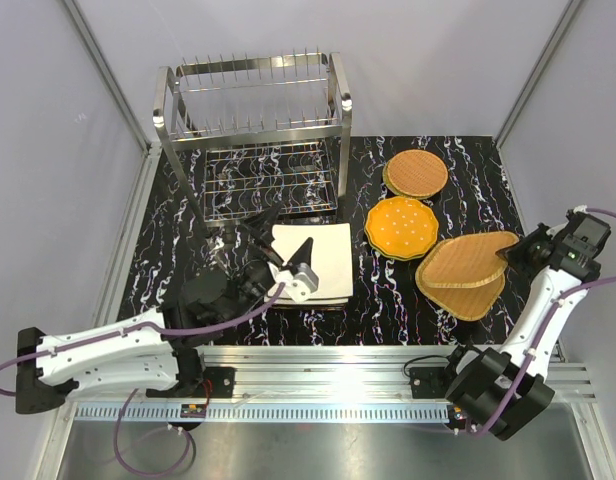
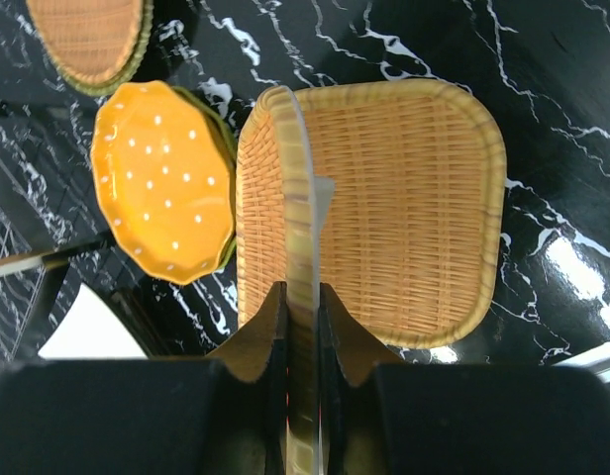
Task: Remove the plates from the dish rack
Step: Place the plate on the table
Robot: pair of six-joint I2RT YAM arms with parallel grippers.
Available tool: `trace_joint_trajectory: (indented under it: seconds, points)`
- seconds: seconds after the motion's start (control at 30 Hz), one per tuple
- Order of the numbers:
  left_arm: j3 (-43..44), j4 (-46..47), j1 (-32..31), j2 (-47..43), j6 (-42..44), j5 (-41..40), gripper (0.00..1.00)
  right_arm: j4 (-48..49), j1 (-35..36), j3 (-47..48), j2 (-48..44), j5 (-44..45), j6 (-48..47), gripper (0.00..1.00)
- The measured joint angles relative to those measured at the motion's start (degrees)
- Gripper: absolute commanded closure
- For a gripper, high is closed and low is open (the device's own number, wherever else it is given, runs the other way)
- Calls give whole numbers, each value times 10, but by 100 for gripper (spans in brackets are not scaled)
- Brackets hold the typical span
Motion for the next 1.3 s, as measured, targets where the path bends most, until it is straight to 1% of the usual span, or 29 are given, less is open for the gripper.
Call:
trace_joint_trajectory:
  seconds: [0.27,0.33,0.43,0.5,0.53,0.6,0.63,0.73,0.83,0.9,0.97,1.2,1.3]
  points:
    - [-2,-2,4,-41,-57,-50,1,87,0,-97,-17,38,47,100]
    - [-2,-8,4,-51,-66,-57,1,115,0,-117,-24,45,57,98]
    - [-2,-19,4,-67,-77,-66,1,142,0,-137,-31,48,70,86]
    - [-2,-27,4,-77,-87,-72,1,158,0,-147,-32,47,74,76]
    - [-2,-30,4,-82,-91,-75,1,162,0,-151,-32,48,75,62]
    - [-2,-37,4,-90,-102,-81,1,168,0,-160,-31,49,73,50]
    - [-2,-41,4,-93,-108,-83,1,169,0,-163,-31,52,70,40]
    - [-2,-47,4,-99,-121,-90,1,167,0,-165,-27,57,54,29]
    - [-2,-49,4,-101,-129,-94,1,167,-1,-164,-23,57,44,22]
    - [-2,-50,5,-101,-133,-96,1,163,-1,-161,-16,58,39,9]
    - [-3,-51,5,-101,-138,-98,1,148,-1,-147,-1,61,28,0]
    - [-3,-52,6,-98,-171,-108,1,112,-1,-68,57,73,-21,0]
    - [-3,-52,6,-94,-188,-115,1,106,-1,-53,72,73,-37,0]
